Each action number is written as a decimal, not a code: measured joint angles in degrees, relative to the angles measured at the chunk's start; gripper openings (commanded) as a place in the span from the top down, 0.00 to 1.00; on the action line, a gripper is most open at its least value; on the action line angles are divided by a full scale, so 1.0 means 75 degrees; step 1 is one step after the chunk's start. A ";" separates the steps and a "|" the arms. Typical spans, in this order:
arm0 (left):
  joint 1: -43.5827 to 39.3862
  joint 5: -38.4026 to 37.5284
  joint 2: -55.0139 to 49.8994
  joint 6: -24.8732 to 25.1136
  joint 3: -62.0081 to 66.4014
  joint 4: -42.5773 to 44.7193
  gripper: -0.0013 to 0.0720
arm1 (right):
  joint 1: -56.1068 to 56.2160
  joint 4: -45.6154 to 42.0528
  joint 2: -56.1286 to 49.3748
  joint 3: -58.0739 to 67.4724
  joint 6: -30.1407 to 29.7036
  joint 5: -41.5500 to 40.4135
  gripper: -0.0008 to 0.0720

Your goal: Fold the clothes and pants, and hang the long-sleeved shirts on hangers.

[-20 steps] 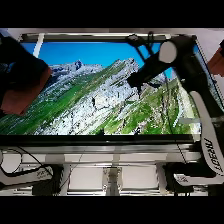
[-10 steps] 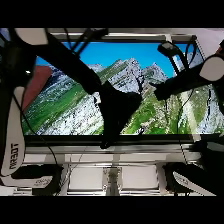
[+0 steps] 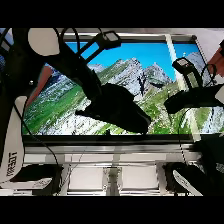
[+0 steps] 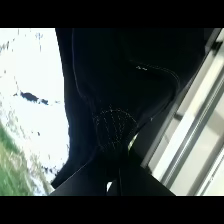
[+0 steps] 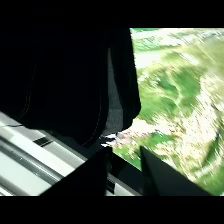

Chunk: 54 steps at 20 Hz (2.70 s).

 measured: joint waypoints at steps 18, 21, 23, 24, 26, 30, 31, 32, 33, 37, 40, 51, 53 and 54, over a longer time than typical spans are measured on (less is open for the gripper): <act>-0.0015 -0.0388 0.0866 0.0484 -0.0551 0.1212 0.93 | 0.0493 0.2769 -0.4841 0.0431 -0.8338 -0.3488 0.16; -0.0015 -0.0391 0.0880 0.0487 -0.0784 0.1215 0.93 | 0.0717 0.3346 -0.5767 0.1279 -0.8859 -0.3480 0.15; -0.0015 -0.0393 0.0906 0.0487 -0.0860 0.1247 0.93 | 0.0860 0.3826 -0.6289 0.1810 -0.9186 -0.3281 0.15; -0.0015 -0.0393 0.0924 0.0513 -0.0886 0.1276 0.93 | 0.0927 0.4004 -0.6490 0.2020 -0.9308 -0.3174 0.16; -0.0015 -0.0396 0.0976 0.0589 -0.0912 0.1387 0.93 | 0.1055 0.4255 -0.6834 0.2317 -0.9495 -0.2987 0.16; -0.0015 -0.0399 0.1125 0.0752 -0.0938 0.1851 0.93 | 0.1323 0.4549 -0.7236 0.2570 -0.9772 -0.2637 0.16; -0.0015 -0.0399 0.1163 0.0761 -0.0938 0.1912 0.93 | 0.1387 0.4605 -0.7306 0.2602 -0.9824 -0.2626 0.16; -0.0015 -0.0399 0.1198 0.0766 -0.0941 0.1967 0.93 | 0.1434 0.4642 -0.7367 0.2632 -0.9868 -0.2611 0.16; -0.0015 -0.0399 0.1227 0.0769 -0.0941 0.2008 0.93 | 0.1472 0.4680 -0.7426 0.2655 -0.9911 -0.2565 0.17; -0.0015 -0.0402 0.1309 0.0810 -0.0941 0.2095 0.93 | 0.1539 0.4890 -0.7554 0.2719 -1.0040 -0.2565 0.26; -0.0015 -0.0402 0.1326 0.0854 -0.0941 0.2110 0.93 | 0.1585 0.5152 -0.7624 0.2736 -1.0083 -0.2570 0.37; -0.0015 -0.0405 0.1524 0.0903 -0.0947 0.2739 0.93 | 0.1874 0.4494 -0.7889 0.2894 -0.8763 -0.1862 0.97; -0.0015 -0.0405 0.1603 0.0903 -0.0950 0.3092 0.93 | 0.1749 0.4025 -0.7874 0.3144 -0.7842 -0.1527 0.97; -0.0015 -0.0402 0.1644 0.0906 -0.0950 0.3293 0.93 | 0.1638 0.3832 -0.7831 0.3316 -0.7344 -0.1329 0.98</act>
